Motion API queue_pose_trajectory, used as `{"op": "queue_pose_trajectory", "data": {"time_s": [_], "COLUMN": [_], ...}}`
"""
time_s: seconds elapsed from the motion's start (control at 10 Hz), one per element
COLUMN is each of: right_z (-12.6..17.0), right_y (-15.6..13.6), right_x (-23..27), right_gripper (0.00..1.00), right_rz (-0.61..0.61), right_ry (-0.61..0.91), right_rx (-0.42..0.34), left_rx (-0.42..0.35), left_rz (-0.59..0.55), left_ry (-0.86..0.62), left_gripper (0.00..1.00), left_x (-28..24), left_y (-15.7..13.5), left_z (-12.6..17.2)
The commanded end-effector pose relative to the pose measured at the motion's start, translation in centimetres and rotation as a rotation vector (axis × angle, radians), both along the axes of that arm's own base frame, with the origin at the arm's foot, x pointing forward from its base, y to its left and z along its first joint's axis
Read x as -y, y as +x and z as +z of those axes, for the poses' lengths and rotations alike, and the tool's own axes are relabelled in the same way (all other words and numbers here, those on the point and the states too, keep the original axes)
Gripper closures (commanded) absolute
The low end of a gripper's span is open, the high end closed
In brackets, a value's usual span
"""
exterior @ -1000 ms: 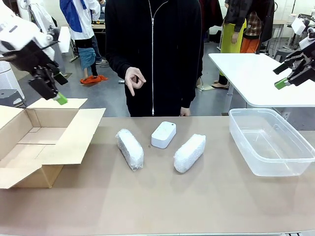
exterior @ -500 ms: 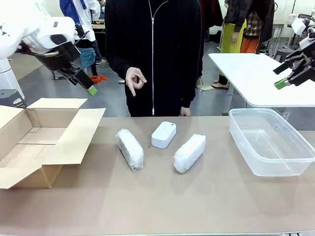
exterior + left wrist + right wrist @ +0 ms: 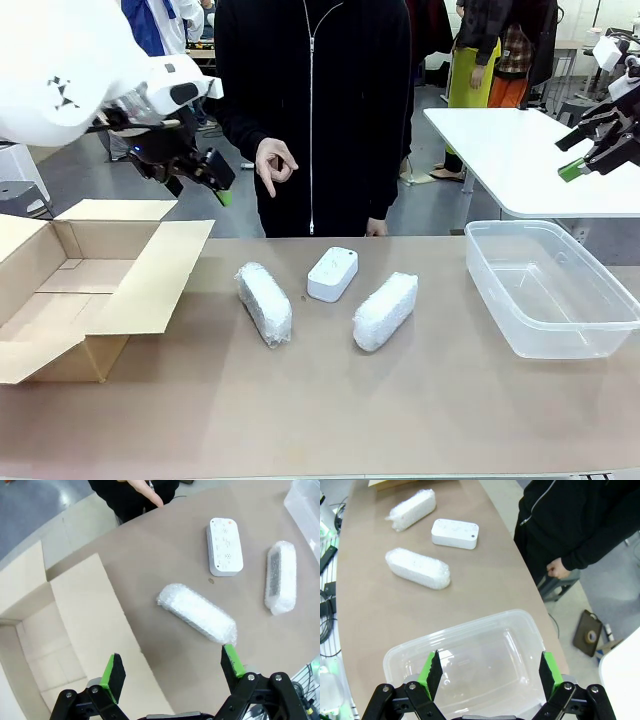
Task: Separate and place wrapped and unwrapped clocks.
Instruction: Pick up the Digital clock indicated by the person.
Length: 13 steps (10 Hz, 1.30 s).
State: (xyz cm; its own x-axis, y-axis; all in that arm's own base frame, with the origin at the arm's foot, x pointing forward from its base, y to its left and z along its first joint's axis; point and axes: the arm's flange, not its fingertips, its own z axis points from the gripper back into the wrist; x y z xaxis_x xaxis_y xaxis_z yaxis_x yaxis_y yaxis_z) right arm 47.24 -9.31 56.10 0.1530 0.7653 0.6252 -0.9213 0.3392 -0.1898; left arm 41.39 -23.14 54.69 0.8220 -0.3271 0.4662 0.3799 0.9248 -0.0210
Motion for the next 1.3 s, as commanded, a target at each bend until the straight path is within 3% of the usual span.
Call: {"op": "queue_pose_trajectory", "data": {"time_s": [0.0, 0.3, 1.0, 1.2], "right_z": [-0.1, -0.1, -0.1, -0.1], "right_y": [0.0, 0.0, 0.0, 0.0], "right_x": [-0.1, -0.1, -0.1, -0.1], "right_gripper": [0.0, 0.0, 0.0, 0.0], "right_rz": [0.007, 0.007, 0.007, 0.007], "right_ry": [0.013, 0.013, 0.013, 0.013], "right_rx": [0.001, 0.001, 0.001, 0.001], "left_rx": [-0.035, -0.113, -0.188, -0.202], "left_rz": [0.1, 0.181, 0.465, 0.552], "left_ry": [-0.013, -0.051, -0.052, -0.125], "left_gripper": [0.0, 0.0, 0.0, 0.0], "left_x": [1.9, 4.8, 9.4, 9.8], "left_y": [0.4, 1.7, 5.6, 6.3], "left_z": [-0.8, -3.7, -11.3, -12.1]}}
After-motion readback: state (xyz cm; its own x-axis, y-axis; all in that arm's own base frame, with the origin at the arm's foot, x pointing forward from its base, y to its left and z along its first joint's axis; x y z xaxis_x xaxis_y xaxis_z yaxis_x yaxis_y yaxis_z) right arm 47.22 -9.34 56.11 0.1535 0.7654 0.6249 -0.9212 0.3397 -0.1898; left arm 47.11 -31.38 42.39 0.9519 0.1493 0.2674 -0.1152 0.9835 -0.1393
